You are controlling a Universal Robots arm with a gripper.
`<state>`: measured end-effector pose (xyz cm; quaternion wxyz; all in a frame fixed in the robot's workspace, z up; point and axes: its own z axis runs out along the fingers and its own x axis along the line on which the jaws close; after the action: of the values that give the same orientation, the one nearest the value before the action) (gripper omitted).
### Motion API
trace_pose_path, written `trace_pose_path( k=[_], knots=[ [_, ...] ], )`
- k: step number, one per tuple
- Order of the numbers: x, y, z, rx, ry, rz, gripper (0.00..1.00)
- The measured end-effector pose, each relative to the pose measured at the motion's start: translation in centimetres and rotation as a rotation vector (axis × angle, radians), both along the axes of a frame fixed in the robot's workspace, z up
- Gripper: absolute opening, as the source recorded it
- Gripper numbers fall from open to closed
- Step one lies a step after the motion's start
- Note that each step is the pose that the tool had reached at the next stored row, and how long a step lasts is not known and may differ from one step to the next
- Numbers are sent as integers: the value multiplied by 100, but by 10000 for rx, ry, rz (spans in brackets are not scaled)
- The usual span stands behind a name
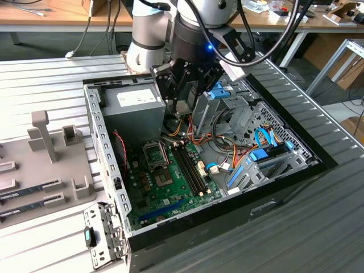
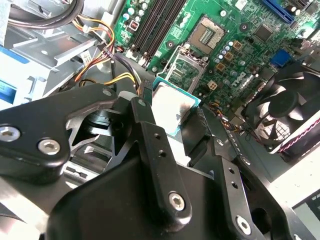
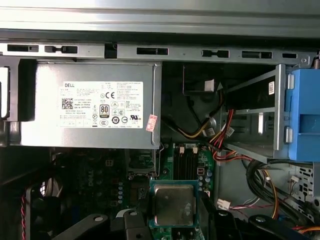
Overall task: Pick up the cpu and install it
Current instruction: 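Pick up the cpu and move it towards the insertion slot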
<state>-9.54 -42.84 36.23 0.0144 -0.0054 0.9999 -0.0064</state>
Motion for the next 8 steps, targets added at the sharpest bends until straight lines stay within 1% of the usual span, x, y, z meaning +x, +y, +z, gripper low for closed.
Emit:
trace_pose_path(
  k=[8],
  knots=[
    [0, -55, -10, -1, 1, 0, 47]
  ],
)
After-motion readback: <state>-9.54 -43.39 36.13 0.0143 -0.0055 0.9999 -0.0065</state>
